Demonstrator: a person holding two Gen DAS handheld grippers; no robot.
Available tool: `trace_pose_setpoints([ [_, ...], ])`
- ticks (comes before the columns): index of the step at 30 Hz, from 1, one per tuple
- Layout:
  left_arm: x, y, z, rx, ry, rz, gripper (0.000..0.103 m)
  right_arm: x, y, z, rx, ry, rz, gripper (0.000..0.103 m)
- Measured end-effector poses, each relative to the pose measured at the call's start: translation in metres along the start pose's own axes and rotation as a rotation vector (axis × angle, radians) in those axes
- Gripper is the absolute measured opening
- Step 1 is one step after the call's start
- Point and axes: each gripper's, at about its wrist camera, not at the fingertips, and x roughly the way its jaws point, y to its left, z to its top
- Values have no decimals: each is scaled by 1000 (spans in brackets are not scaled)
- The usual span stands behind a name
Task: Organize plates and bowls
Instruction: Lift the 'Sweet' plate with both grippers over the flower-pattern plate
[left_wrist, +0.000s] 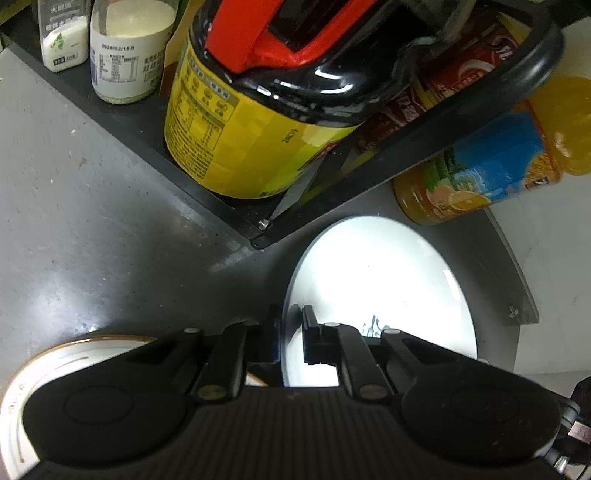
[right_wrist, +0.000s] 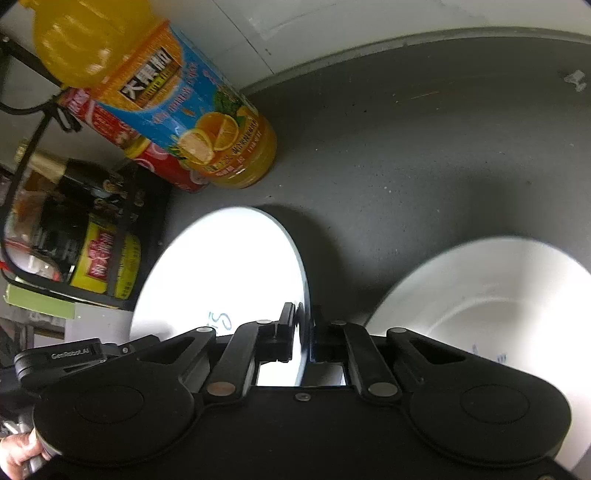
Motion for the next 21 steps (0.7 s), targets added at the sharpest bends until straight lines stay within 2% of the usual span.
trace_pose_setpoints([
  [4,-8,-1,1,29,13,-3,7,-13,2,-12,21,-19,9,6],
  [21,-61,5,4,148,51,-100,7,-66,29,-58,118,-127,7,7],
])
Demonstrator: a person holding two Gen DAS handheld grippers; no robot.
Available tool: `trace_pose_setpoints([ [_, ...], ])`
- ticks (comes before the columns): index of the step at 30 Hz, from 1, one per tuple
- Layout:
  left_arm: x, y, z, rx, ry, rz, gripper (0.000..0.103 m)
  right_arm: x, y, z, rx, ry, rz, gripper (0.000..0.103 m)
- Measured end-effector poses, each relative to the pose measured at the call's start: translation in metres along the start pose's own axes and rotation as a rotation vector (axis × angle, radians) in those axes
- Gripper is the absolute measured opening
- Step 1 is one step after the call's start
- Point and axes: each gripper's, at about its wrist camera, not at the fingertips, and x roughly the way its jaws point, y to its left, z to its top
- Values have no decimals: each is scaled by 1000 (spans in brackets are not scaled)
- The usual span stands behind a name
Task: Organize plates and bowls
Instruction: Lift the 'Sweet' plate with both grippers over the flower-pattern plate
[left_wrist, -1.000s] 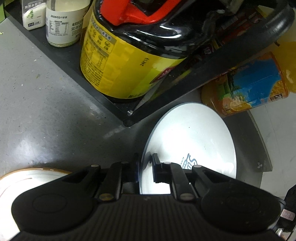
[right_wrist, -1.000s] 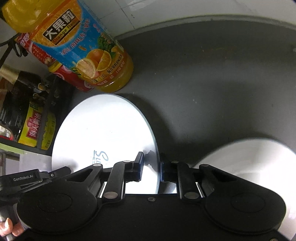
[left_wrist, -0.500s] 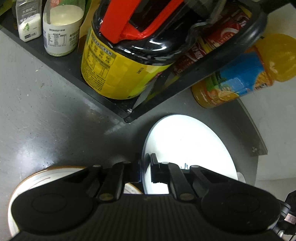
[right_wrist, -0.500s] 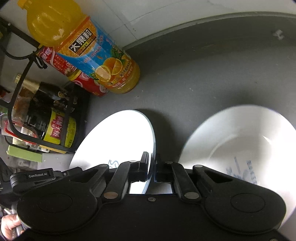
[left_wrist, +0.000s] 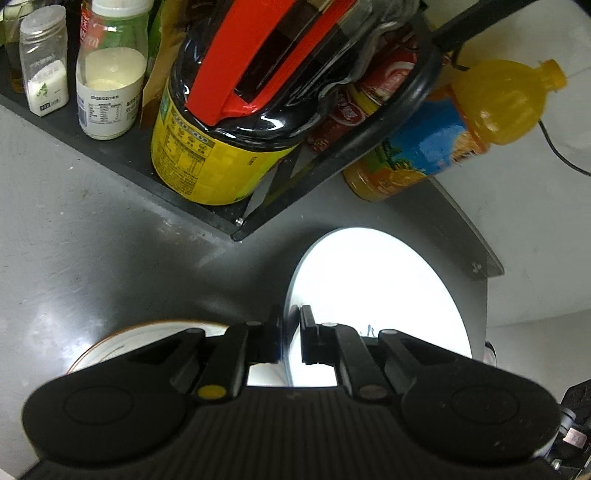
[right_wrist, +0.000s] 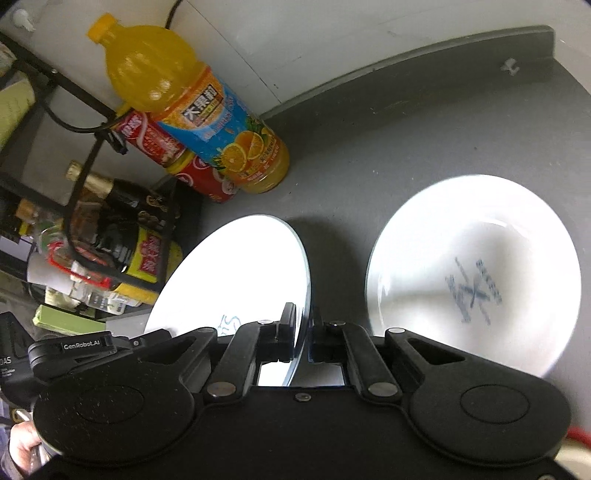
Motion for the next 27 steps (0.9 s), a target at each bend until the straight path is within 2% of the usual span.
trace_pose_setpoints([
  [13,-38,14,-20,102,40,-9,8,-29,22,-59,60,-69,-15,7],
  [27,-53,37,-32,159,74,8,7,-24,35,-119,124,-83,-31,7],
])
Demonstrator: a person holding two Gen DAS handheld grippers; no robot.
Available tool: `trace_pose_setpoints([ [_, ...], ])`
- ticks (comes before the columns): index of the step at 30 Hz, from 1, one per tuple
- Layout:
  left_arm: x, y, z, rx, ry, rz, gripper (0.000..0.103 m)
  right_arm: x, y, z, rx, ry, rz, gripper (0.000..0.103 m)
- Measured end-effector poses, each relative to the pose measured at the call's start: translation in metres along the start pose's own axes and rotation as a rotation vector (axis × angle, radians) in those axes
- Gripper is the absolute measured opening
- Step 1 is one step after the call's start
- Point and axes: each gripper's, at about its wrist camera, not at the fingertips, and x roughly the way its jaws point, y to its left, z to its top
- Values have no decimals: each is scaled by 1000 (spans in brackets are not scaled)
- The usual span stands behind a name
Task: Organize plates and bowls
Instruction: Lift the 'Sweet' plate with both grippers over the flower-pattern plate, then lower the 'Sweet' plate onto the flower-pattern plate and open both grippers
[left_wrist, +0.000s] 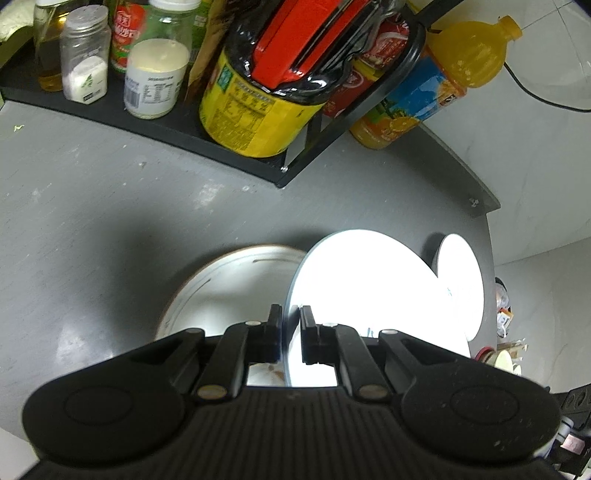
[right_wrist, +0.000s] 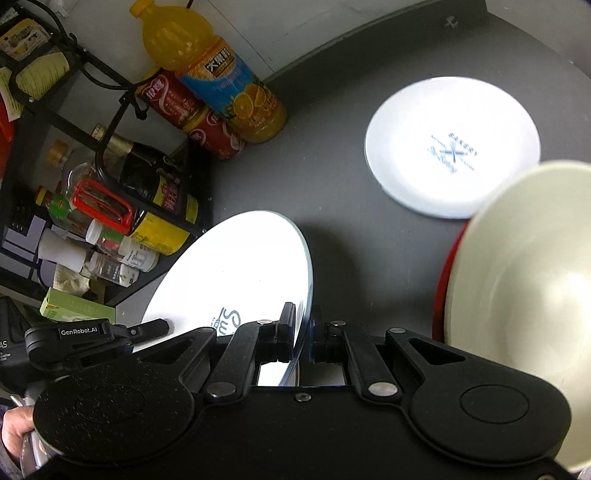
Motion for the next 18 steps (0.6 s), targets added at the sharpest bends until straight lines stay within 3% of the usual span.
trace_pose_setpoints([
  [18,15,13,-22,51,19,26,10,-2,-1,-44,-10,-38,-59,7],
])
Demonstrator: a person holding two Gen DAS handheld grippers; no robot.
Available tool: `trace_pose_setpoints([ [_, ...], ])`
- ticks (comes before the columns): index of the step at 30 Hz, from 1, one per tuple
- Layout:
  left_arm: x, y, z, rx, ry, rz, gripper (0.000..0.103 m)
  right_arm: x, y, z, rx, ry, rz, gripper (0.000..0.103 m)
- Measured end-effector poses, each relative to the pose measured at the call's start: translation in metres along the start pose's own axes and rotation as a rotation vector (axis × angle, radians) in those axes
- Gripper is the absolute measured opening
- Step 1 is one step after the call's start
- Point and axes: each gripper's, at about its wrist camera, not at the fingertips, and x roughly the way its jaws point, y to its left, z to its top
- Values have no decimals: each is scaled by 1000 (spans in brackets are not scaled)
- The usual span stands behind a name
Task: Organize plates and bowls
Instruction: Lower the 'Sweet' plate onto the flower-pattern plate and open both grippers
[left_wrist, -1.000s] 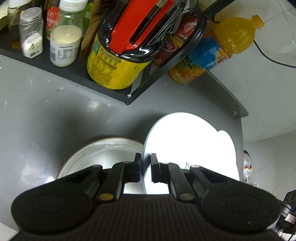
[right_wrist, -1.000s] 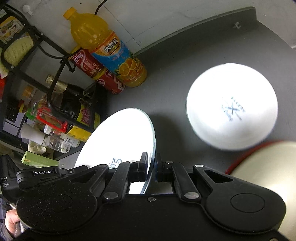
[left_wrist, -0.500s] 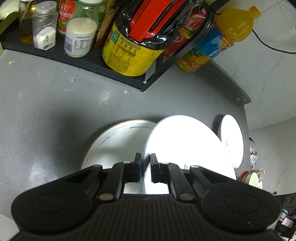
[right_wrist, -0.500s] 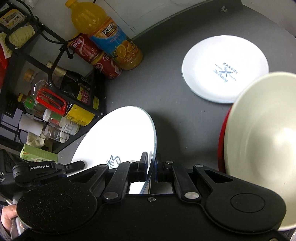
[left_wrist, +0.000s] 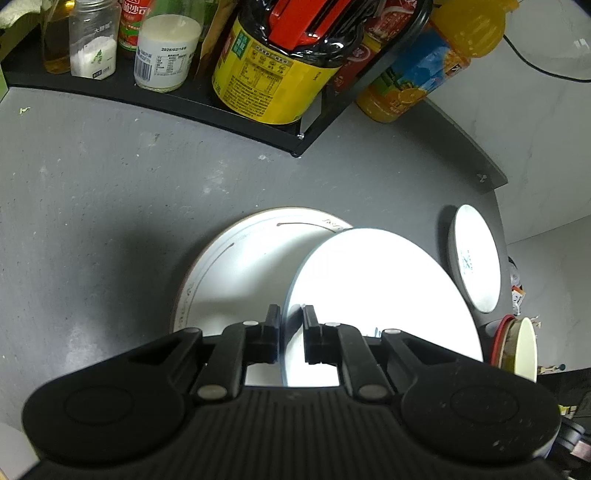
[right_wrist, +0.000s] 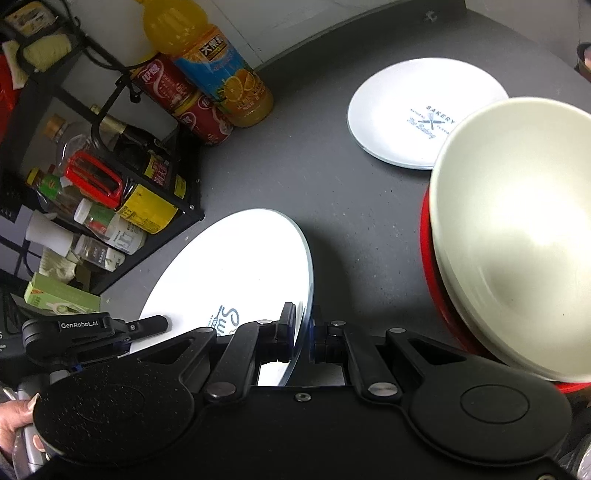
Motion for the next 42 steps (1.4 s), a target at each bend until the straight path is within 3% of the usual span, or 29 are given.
trace_pose_setpoints([
  [13,6,21,-4,-10,3,72,14,19,18,-10,-68,19,-25,8],
  [21,10,22,-4,46,16,133,16,26,21,-15,-69,22,-54,6],
  [27,-9,13,7,97,-14,164,16,23,24,-15,-71,8,-51,5],
  [29,-17,11,10,109,-29,174,19,23,23,-14,-72,8,-56,6],
  [34,-24,16,7,129,-63,212,44,28,26,-16,-85,5,-69,8],
  [42,-6,37,-5,77,-26,209,45,43,33,-20,-112,35,-93,12],
])
